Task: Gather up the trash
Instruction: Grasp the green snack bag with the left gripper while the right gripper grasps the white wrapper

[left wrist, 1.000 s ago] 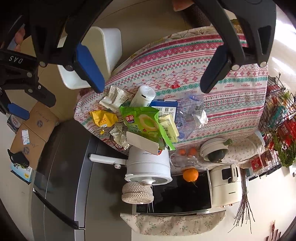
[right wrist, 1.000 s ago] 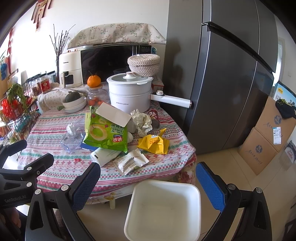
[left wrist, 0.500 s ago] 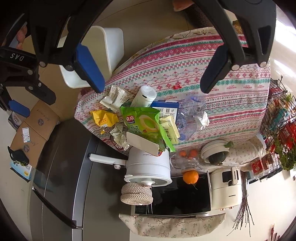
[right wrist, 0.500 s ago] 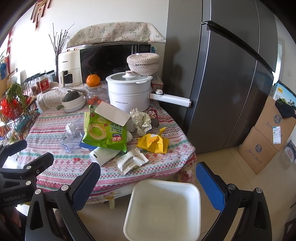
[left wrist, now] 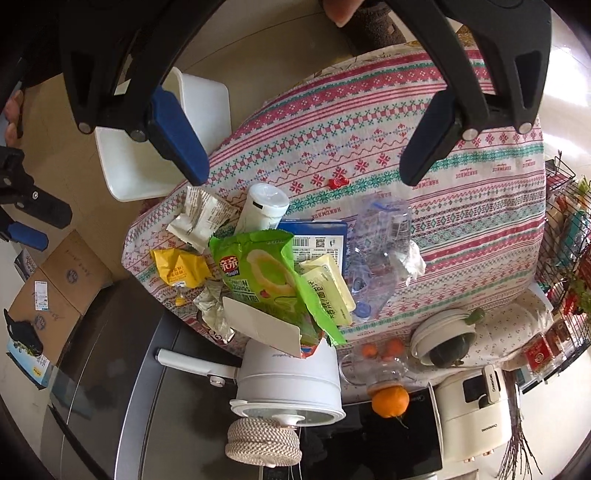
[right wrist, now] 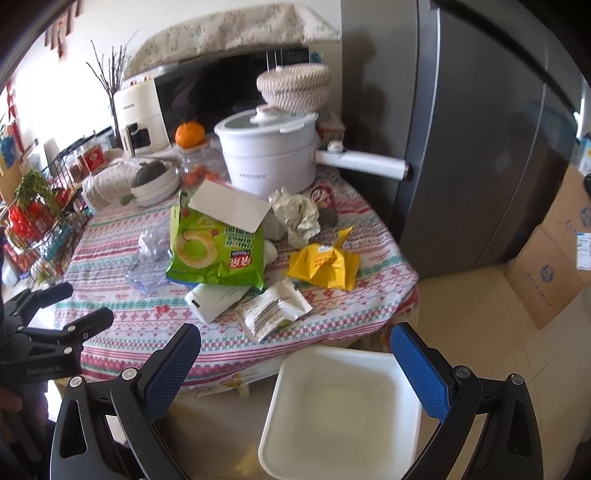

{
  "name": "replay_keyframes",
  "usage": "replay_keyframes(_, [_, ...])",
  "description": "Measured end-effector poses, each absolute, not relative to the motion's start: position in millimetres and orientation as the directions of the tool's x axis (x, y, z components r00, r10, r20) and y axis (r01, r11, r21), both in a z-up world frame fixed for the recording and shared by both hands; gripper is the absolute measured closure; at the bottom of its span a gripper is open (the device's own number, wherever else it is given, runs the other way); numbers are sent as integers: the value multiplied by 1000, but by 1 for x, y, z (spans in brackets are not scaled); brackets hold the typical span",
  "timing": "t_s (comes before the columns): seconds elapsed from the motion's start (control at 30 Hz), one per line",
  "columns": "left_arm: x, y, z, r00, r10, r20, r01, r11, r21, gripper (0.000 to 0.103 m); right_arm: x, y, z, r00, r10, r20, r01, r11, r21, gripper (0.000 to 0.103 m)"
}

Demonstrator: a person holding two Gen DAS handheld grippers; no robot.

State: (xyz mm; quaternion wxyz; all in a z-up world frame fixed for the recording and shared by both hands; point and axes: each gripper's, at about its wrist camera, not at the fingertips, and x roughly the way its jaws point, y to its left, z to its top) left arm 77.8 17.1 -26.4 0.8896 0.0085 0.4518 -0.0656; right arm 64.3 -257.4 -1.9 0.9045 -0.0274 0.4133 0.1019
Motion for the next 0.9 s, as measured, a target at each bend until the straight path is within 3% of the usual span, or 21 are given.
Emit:
replay_keyframes(0.13, [117,18,-40,536,-219,-815,120,976,-183,3,105,-263,-21,550,160,-820,-174,982,74,0])
replay_keyframes(0.27, [155,10,-66,471,-318,-823,98,946,-309,16,120,-275,-54,459,179,-870,-156,981,119,0])
replay_keyframes(0.5, [196,3,-97,430,-308,-848,15,942,-335,26,129,-294,-63,440,163,-883,-126,985,119,0])
replay_keyframes(0.53, [199,3,-100,425,-318,-848,0,936,-351,30,131,-297,-64,442,155,-883,-119,986,114,0])
replay_keyframes(0.7, [201,-1,-100,425,-341,-839,-12,924,-381,68,137,-309,-69,424,158,-892,-92,987,131,0])
replay_keyframes(0.8, [195,-6,-94,438,-354,-826,9,921,-390,83,138,-310,-71,418,163,-894,-83,986,141,0])
replay_keyframes(0.9, [194,-5,-87,459,-352,-816,31,924,-381,91,139,-309,-73,409,174,-896,-79,985,156,0])
